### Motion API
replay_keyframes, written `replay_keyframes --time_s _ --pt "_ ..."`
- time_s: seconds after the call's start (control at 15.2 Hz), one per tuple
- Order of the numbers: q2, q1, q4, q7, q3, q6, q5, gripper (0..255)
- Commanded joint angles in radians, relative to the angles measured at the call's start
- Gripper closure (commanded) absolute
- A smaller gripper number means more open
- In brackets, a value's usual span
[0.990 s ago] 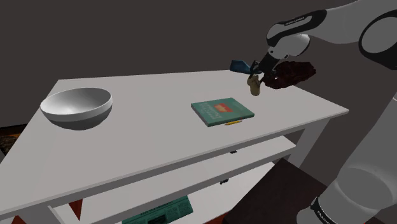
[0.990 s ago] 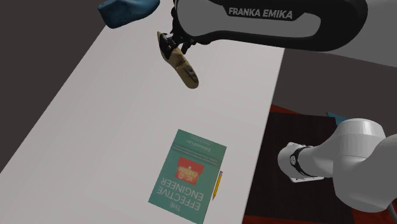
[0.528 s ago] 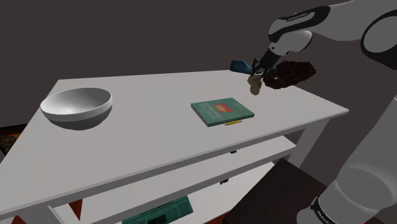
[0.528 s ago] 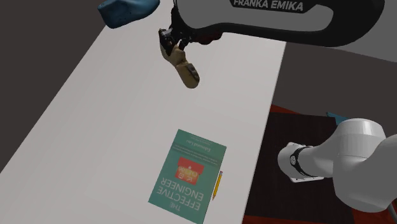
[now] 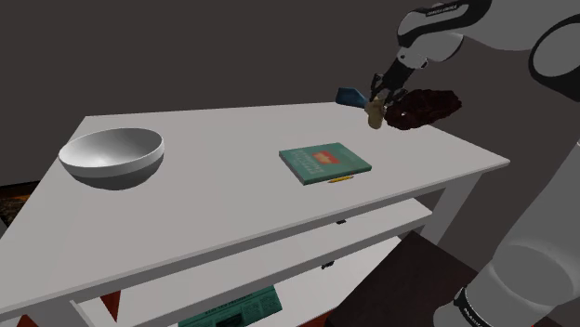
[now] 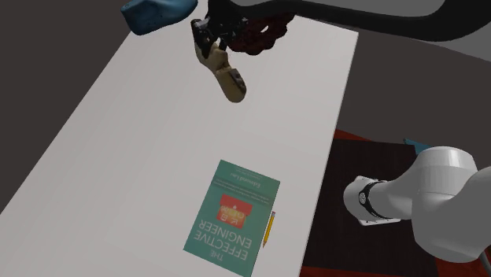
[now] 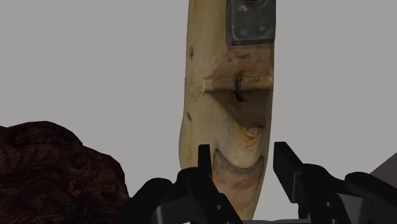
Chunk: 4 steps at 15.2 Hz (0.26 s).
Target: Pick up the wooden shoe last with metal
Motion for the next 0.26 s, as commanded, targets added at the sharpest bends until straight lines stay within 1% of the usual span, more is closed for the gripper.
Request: replay_keyframes --time_s 0.0,0.2 --pt "-0.002 0.0 0.022 0.007 -0.001 -0.023 -0.004 255" --pt "-0.002 -0.001 0.037 0.011 -0.001 -0.037 -0.006 255"
